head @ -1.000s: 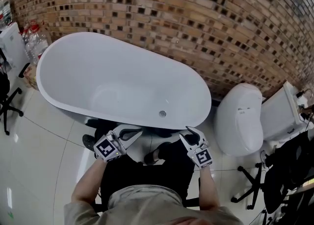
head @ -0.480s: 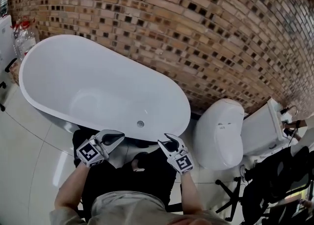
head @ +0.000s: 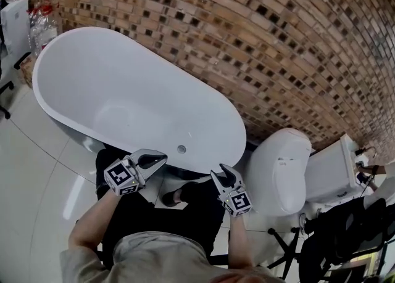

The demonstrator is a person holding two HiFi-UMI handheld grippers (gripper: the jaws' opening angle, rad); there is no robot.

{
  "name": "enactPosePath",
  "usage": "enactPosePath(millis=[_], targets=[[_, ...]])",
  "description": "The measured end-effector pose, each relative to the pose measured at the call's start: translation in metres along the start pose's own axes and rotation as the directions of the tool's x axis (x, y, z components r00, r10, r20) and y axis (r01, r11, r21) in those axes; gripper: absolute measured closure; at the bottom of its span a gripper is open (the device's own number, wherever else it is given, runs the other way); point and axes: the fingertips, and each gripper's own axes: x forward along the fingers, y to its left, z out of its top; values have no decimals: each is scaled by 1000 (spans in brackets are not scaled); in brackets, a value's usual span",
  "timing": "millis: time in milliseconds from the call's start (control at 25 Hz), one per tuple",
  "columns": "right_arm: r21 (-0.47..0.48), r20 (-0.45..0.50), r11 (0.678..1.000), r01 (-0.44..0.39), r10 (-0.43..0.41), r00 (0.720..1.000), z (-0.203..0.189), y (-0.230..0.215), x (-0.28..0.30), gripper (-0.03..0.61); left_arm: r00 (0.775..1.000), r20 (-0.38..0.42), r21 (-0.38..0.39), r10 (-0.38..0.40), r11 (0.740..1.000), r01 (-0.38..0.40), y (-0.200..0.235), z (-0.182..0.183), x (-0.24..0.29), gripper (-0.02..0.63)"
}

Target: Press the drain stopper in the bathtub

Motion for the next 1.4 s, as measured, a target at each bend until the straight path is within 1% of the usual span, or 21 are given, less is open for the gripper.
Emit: enactPosePath(millis=[80, 160, 240, 360, 480, 560, 680, 760, 840, 1000, 1160, 1400], targets=[[69, 18, 997, 23, -25, 1000, 4, -6, -3, 417, 1000, -5, -2, -4, 1000, 4, -2, 2, -3, 614], [149, 60, 988, 33, -43, 997, 15, -10, -6, 417, 1000, -12, -6, -11, 1000, 11, -6, 6, -7, 614], [204, 96, 978, 35, -55, 994, 31, -15, -3, 417, 1000, 1, -10, -10, 1000, 10, -5, 12, -9, 614], [227, 118, 974, 11, -39, 992, 54, -34, 15, 417, 999, 31, -16, 13, 1000, -13, 0, 15, -3, 614], [275, 160, 962, 2, -47, 986, 50, -51, 32, 417, 999, 38, -18, 35, 999, -34, -1, 8, 3, 614], [296, 165, 955, 8, -59, 984, 42, -49, 34, 417, 999, 31, -15, 24, 1000, -24, -7, 6, 5, 614], [270, 144, 963, -3, -37, 989, 35, -31, 28, 417, 1000, 8, -21, 2, 1000, -1, -16, 1, 3, 614], [229, 135, 973, 1, -33, 990, 37, -26, 22, 417, 1000, -13, -27, -10, 1000, 9, -19, -2, 4, 614], [209, 121, 978, 12, -38, 992, 33, -27, 16, 417, 999, -28, -34, -20, 999, 19, -23, -4, 6, 614], [237, 112, 971, 30, -58, 992, 29, -35, 9, 418, 999, -37, -38, -30, 999, 29, -31, -6, 7, 614], [263, 111, 965, 25, -56, 992, 28, -39, 7, 418, 998, -48, -37, -29, 999, 28, -32, -4, 8, 614], [235, 98, 972, 24, -48, 994, 24, -34, 15, 419, 998, -51, -33, -40, 999, 39, -28, -8, 9, 614]])
